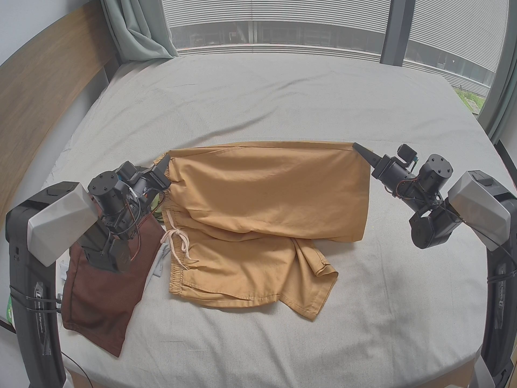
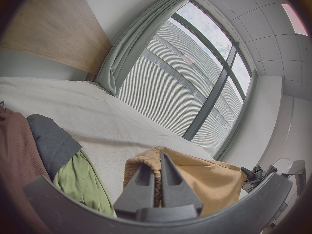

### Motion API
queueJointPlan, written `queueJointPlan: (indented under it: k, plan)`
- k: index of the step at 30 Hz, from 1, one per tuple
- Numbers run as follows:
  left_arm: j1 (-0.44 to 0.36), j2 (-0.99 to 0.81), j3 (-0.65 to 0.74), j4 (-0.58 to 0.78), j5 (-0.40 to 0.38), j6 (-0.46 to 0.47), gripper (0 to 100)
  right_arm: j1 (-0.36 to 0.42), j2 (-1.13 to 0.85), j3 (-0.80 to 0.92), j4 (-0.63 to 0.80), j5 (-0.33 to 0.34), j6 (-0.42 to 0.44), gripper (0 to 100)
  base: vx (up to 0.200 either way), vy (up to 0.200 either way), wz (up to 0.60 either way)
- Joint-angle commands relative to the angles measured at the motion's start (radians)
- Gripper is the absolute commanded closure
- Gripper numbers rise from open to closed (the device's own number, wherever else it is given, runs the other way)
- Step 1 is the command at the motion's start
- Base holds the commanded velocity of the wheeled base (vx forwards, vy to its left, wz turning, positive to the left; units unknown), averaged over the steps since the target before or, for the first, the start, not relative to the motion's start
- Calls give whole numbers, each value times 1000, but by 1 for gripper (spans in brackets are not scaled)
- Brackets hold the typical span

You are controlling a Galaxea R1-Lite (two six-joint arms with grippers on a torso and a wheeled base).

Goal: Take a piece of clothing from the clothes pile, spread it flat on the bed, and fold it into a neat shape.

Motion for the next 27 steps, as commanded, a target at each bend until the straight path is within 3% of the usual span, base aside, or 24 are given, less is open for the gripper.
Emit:
queueJointPlan:
  k: [1, 10, 27]
  plan:
    - [1, 66, -56, 0, 5, -7, 100, -5, 49, -61, 23, -1, 7, 100, 0, 0, 0]
    - [5, 100, -149, 0, 31, -61, 100, -5, 100, -163, 81, -1, 7, 100, 0, 0, 0]
    - [11, 156, -238, -1, 29, -78, 100, 0, 164, -374, 213, -6, 6, 100, 0, 0, 0]
